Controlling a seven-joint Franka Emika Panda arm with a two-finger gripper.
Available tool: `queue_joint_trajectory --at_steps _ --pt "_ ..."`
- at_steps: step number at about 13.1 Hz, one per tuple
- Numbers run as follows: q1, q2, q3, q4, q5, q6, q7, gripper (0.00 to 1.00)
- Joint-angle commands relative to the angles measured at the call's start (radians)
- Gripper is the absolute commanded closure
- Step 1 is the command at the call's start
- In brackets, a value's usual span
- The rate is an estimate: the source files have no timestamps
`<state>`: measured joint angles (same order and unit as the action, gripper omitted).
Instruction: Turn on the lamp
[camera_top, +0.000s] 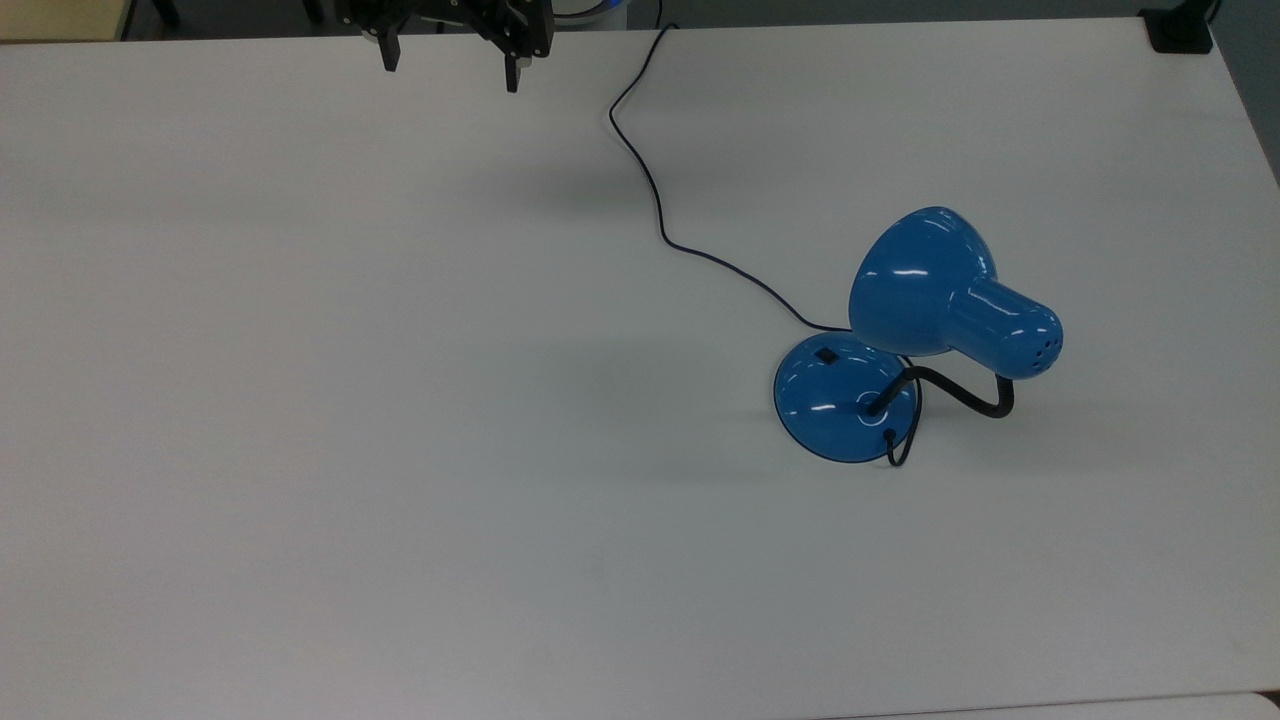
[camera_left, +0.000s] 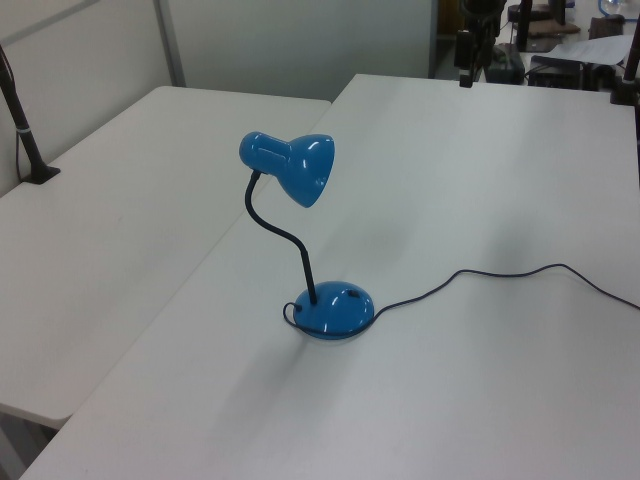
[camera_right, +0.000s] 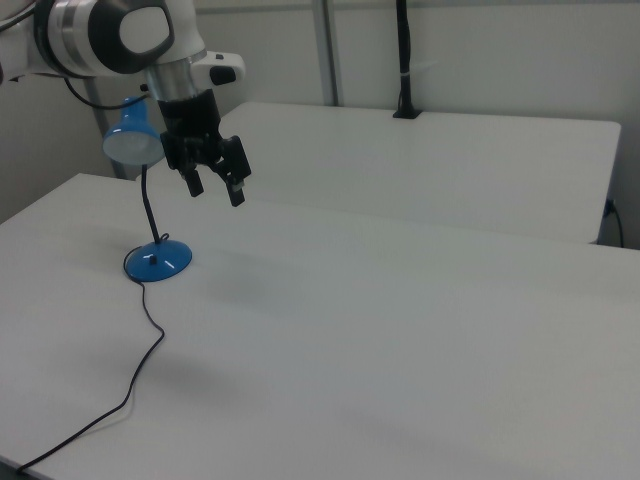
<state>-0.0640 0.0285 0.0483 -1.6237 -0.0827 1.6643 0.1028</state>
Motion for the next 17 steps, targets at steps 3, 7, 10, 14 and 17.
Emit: queue_joint_trajectory --at_steps 3,7,10,14,17 --pt "0.001 0.005 -0.004 0.015 0.006 -0.017 -0.136 0.92" --pt "0.001 0.01 -0.004 0.013 0.009 -0.015 -0.158 1.0" --pt "0.003 0.011 -0.002 0.008 0.015 -0.012 -0.164 1.0" --pt "0.099 0.105 0.008 -0.017 0.017 0.062 -0.244 1.0" --pt "0.176 0.159 0.008 -0.077 0.015 0.188 -0.239 1.0"
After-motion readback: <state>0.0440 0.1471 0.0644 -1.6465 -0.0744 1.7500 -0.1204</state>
